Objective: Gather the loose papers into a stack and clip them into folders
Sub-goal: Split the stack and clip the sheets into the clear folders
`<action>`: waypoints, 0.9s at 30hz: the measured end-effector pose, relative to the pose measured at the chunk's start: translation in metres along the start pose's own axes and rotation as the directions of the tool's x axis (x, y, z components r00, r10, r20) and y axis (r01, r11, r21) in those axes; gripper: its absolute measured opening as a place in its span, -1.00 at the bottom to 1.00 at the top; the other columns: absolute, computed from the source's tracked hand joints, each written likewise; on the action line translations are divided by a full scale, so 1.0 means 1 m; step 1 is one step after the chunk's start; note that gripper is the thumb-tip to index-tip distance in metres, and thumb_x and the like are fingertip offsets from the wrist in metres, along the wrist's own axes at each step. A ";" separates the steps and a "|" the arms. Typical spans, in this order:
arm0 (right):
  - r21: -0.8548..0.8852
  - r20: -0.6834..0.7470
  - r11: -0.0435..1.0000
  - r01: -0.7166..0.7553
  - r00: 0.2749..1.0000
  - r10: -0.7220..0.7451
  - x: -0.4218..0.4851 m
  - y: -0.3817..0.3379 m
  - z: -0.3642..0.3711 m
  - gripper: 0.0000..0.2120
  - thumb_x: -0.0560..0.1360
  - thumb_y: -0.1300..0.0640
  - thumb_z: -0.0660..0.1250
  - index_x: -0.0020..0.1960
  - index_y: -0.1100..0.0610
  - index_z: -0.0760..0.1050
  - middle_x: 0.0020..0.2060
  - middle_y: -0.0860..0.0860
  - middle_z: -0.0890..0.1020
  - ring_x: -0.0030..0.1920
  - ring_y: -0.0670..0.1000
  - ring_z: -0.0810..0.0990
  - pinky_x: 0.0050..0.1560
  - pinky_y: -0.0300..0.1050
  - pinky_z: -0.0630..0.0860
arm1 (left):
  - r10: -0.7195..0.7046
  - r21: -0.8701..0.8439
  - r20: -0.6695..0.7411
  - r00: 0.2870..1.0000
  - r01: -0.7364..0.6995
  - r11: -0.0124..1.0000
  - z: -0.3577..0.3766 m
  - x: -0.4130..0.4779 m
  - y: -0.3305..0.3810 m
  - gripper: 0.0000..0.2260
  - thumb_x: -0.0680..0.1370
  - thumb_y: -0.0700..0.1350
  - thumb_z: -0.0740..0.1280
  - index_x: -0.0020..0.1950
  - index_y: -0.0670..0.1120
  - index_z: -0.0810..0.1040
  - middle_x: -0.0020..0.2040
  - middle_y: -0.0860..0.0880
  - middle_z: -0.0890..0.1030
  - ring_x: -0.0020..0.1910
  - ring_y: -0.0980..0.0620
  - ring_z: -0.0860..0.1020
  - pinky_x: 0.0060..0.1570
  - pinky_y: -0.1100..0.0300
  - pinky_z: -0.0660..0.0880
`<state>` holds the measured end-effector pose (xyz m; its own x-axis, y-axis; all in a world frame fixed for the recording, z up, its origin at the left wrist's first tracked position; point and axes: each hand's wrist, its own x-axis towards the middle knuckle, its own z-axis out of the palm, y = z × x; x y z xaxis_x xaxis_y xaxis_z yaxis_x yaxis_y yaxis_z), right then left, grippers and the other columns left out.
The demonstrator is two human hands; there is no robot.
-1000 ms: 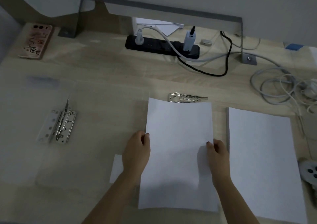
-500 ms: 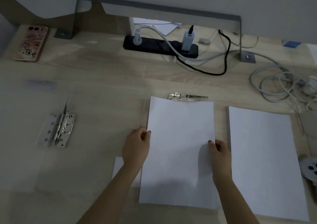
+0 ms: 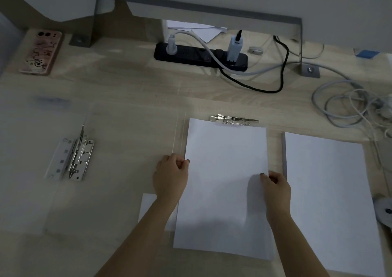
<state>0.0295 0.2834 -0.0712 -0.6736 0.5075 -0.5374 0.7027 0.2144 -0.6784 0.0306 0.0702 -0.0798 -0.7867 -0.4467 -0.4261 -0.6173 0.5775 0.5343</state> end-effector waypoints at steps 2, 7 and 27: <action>0.044 0.005 0.999 -0.018 1.000 0.018 -0.001 -0.002 0.003 -0.82 0.54 0.19 0.23 0.12 0.22 0.46 -0.18 0.00 0.50 -0.14 0.02 0.46 -0.09 -0.10 0.36 | -0.034 -0.040 0.000 0.999 0.034 0.999 -0.001 0.002 0.001 -0.85 0.53 -0.01 0.25 -0.03 -0.06 0.54 -0.07 0.00 0.55 -0.05 -0.04 0.53 -0.07 0.08 0.46; 0.077 -0.016 0.997 -0.012 1.000 0.013 -0.002 -0.001 0.008 -0.84 0.55 0.15 0.22 0.11 0.12 0.46 -0.08 0.01 0.54 -0.07 0.03 0.49 -0.06 -0.06 0.41 | -0.079 -0.075 0.016 0.997 0.080 0.994 -0.002 0.004 0.004 -0.87 0.53 -0.02 0.24 -0.04 -0.04 0.52 -0.08 0.01 0.59 -0.09 -0.02 0.54 -0.15 0.17 0.38; -0.017 -0.020 1.000 0.006 1.000 -0.007 0.000 0.001 0.011 -0.82 0.55 0.13 0.23 0.11 0.16 0.45 -0.16 -0.02 0.53 -0.15 -0.01 0.49 -0.09 -0.10 0.39 | -0.066 -0.026 -0.002 0.998 0.066 0.997 -0.001 0.005 0.001 -0.90 0.55 -0.02 0.23 -0.09 -0.03 0.42 -0.20 0.03 0.53 -0.15 -0.03 0.53 -0.21 0.14 0.38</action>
<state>0.0282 0.2746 -0.0775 -0.6735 0.5228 -0.5226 0.7023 0.2319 -0.6731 0.0258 0.0674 -0.0808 -0.7440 -0.4852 -0.4594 -0.6681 0.5288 0.5235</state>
